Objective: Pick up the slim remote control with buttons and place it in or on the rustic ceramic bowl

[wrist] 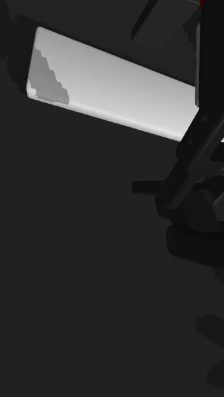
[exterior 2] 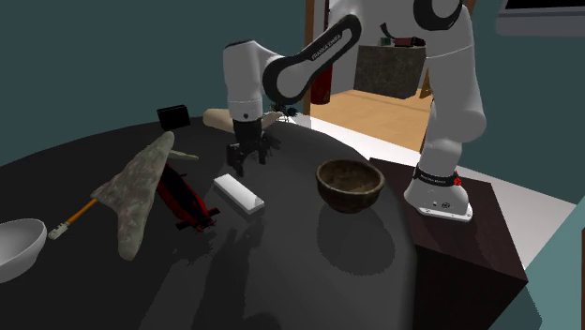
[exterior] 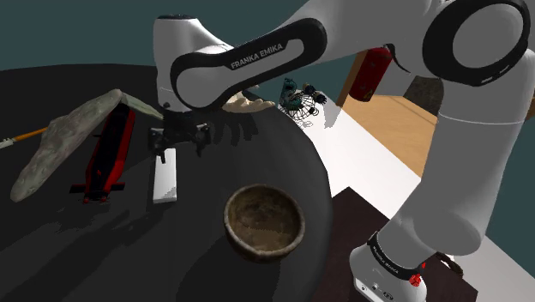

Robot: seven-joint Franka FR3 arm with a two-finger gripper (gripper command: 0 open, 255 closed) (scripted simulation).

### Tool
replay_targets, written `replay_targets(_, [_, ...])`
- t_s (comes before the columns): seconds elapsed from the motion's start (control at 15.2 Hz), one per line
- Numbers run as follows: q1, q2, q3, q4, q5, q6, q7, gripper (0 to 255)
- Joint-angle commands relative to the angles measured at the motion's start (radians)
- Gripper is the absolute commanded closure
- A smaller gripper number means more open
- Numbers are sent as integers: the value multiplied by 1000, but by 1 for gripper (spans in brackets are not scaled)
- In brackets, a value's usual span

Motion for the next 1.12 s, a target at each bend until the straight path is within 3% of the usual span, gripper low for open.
replay_targets(0.0, [40, 90, -16, 92, -47, -9, 37, 0])
replay_targets(0.2, [85, 180, -36, 194, -84, -25, 65, 0])
replay_targets(0.66, [97, 233, -54, 170, -110, 49, 80, 0])
replay_targets(1.06, [97, 233, -54, 170, -110, 49, 80, 0])
